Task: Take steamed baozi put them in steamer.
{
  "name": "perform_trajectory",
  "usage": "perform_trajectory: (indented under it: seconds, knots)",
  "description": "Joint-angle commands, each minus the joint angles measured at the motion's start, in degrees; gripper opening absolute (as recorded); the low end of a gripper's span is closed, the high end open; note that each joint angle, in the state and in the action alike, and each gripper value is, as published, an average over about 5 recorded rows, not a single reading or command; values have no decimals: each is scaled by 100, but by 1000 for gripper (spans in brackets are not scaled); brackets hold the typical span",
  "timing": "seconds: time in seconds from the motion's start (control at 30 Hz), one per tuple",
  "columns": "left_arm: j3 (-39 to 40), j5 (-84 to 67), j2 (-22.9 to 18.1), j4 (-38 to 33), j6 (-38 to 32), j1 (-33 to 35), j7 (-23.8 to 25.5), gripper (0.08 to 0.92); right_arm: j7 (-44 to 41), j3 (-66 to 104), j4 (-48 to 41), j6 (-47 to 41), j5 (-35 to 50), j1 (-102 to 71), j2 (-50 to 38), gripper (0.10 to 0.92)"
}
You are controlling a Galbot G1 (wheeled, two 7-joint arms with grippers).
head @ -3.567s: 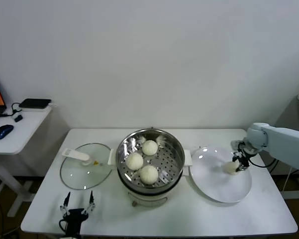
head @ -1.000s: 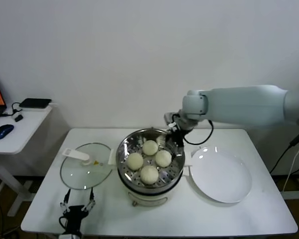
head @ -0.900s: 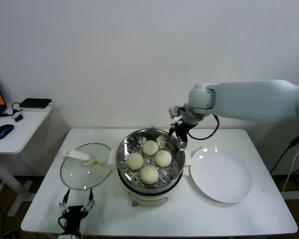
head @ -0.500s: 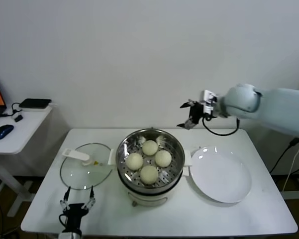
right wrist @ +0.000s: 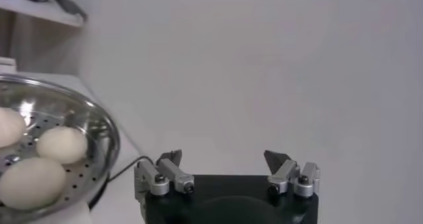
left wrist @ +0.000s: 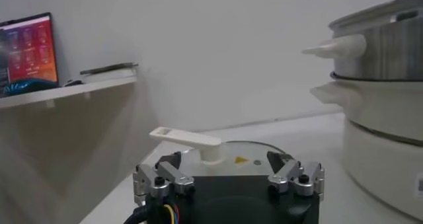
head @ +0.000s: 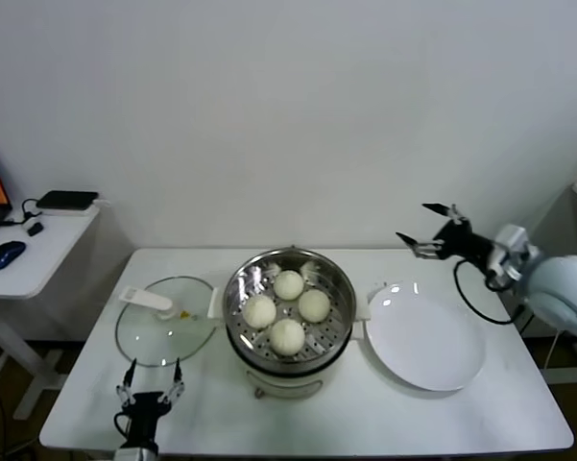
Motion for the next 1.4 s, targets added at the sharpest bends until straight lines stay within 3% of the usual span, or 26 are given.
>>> perform_trajectory:
  seconds: [0.03, 0.17, 0.37, 0.43, 0.53, 0.6, 0.77, 0.97, 1.2, 1.4]
  knots:
    - [34, 109, -59, 92, -71, -23, -1, 823, 579, -14, 398, 1349, 180, -740, -1596, 823]
    - [53, 143, -77, 182, -129, -50, -20, 823, 591, -1645, 199, 1500, 160, 583, -1632, 823]
    - [44, 180, -100, 331, -184, -96, -53, 823, 629, -1033, -373, 2173, -245, -267, -953, 823]
    - [44, 202, -103, 339, -187, -108, -53, 823, 624, 950, -565, 2428, -378, -2316, -573, 823]
    - [35, 239, -103, 349, -201, -134, -65, 823, 465, 5401, -908, 2342, -834, -6438, 580, 823]
    - [24, 252, -111, 344, -200, -135, -71, 823, 376, 6565, -987, 2106, -1118, -7386, 1231, 823]
    - [8, 237, -90, 346, -228, -72, -77, 823, 315, 7020, -760, 1872, -1609, -7943, 2066, 823]
    - [-14, 238, -110, 432, -313, -73, -93, 823, 102, 7892, -643, 2376, -2370, -8937, 3235, 823]
    - [-10, 253, -118, 453, -347, -74, -96, 823, -72, 9124, -48, 2800, -2318, -9957, 4142, 823]
    - [16, 250, -123, 449, -381, -47, -106, 823, -150, 9196, -168, 2954, -2445, -10515, 4674, 823]
